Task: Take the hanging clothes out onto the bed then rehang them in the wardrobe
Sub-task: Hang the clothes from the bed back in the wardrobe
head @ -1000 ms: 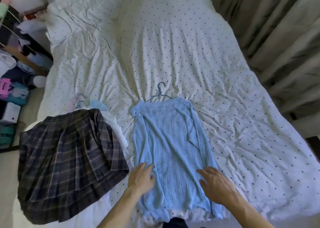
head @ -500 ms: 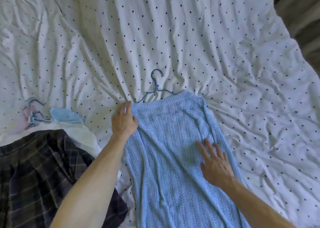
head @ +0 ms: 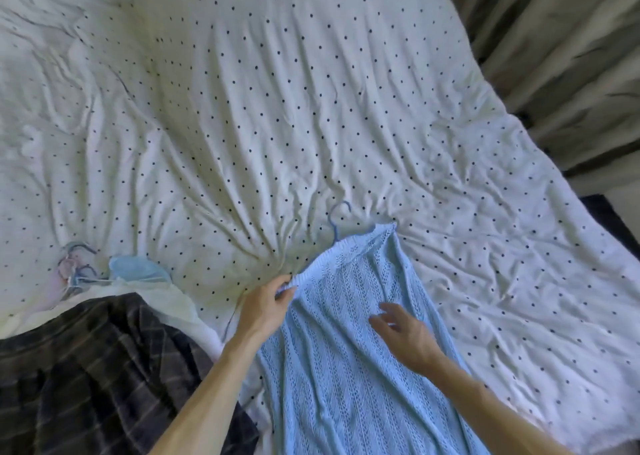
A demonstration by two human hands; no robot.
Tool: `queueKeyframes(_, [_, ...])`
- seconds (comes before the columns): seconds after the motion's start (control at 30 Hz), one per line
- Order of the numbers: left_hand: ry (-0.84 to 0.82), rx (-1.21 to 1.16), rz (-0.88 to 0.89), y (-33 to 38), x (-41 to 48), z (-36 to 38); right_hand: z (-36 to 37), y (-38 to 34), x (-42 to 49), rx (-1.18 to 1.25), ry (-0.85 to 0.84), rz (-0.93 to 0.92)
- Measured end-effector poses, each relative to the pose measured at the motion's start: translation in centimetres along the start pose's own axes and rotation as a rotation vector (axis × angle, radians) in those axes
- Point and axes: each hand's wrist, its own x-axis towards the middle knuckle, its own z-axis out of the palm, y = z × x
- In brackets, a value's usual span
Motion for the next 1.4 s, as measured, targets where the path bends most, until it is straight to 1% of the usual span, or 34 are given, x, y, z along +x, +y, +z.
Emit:
queueKeyframes(0.1, [-0.1,0.078,0.123,3.3,-6.6,1.8,-0.6,-2.8,-4.3,0.395,0.022,-0.018])
queueKeyframes(0.2, [-0.154,0.062,0.283,7.4,-13.0,4.3,-1.2,-3.2,-7.9,0.581,0.077,-0.023])
queueKeyframes(0.27, [-0.183,0.074,0.355,10.2,-16.6,5.7,-2.3,-2.1,-10.6,0.61,0.169,-0.044])
queueKeyframes(0.37, [-0.273,0.15,0.372,14.4,-20.7,7.3,-5.0,1.1,-15.7,0.616,0.258,-0.108])
queueKeyframes(0.43, [-0.371,0.154,0.416,17.4,-22.8,7.9,-7.5,4.1,-19.9,0.558,0.291,-0.149])
queueKeyframes(0.5, [-0.413,0.152,0.504,21.1,-24.4,8.4,-10.3,7.4,-24.5,0.468,0.334,-0.189])
queueKeyframes(0.53, [-0.39,0.173,0.56,23.2,-25.1,8.5,-11.8,9.1,-27.1,0.419,0.356,-0.203])
queueKeyframes(0.63, [-0.232,0.315,0.766,30.8,-27.6,9.6,-15.9,13.8,-35.6,0.29,0.449,-0.218])
queueKeyframes(0.77, [-0.054,0.525,1.157,41.6,-33.8,14.0,-19.3,20.5,-47.3,0.193,0.645,-0.208])
queueKeyframes(0.83, [-0.026,0.598,1.288,46.3,-37.2,17.2,-19.7,24.3,-53.0,0.186,0.739,-0.183])
queueKeyframes(0.87, [-0.042,0.623,1.304,48.1,-38.2,18.4,-19.8,25.7,-55.2,0.195,0.775,-0.181])
queueKeyframes(0.9, [-0.093,0.645,1.319,49.8,-39.7,19.9,-19.5,27.6,-57.7,0.224,0.823,-0.173])
queueKeyframes(0.93, [-0.177,0.653,1.324,51.4,-41.5,21.7,-19.0,29.7,-60.4,0.267,0.882,-0.159])
queueKeyframes(1.0, [-0.367,0.586,1.284,53.4,-45.7,25.2,-17.5,34.1,-65.2,0.335,0.997,-0.111])
queueKeyframes(1.03, [-0.436,0.551,1.284,53.9,-47.7,26.9,-16.5,36.1,-67.4,0.357,1.048,-0.078])
queueKeyframes(1.2, [-0.692,0.532,1.427,54.1,-57.9,34.8,-10.4,43.8,-75.6,0.503,1.225,0.087])
queueKeyframes(1.27, [-0.789,0.533,1.472,53.7,-61.3,37.9,-8.0,45.8,-77.6,0.6,1.29,0.15])
queueKeyframes(1.4, [-0.942,0.63,1.613,53.1,-67.4,43.9,-3.9,48.3,-80.8,0.77,1.447,0.235])
